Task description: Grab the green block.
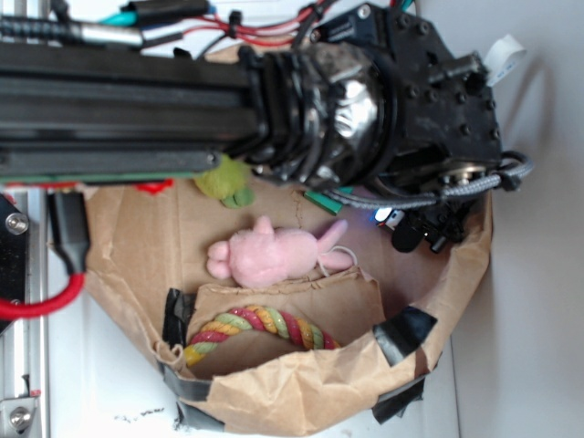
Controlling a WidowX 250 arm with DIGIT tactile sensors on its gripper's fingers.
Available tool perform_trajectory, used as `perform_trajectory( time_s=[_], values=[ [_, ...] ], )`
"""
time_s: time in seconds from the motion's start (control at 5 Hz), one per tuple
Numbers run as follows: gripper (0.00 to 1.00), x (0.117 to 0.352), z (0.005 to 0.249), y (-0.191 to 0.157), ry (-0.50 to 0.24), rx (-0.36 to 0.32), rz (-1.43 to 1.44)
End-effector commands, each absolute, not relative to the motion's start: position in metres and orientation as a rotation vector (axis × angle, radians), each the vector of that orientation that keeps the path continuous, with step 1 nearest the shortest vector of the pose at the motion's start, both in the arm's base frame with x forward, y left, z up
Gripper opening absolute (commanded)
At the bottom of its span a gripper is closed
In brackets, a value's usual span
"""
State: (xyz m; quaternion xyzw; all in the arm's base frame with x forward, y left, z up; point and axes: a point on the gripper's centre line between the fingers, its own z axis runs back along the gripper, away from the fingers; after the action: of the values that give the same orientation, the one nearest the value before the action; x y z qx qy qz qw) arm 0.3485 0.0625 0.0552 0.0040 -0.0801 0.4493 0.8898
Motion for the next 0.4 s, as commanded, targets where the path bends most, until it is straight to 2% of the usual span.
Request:
perform_trajectory(
  time_s=[0.0,0.2],
  values=[
    [1.0,0.3587,0.0786,0.0793,-0.201,-0.001,0.951],
    [1.0,0.3535,0.0755,0.084,-0.183,0.0,0.953]
  ],
)
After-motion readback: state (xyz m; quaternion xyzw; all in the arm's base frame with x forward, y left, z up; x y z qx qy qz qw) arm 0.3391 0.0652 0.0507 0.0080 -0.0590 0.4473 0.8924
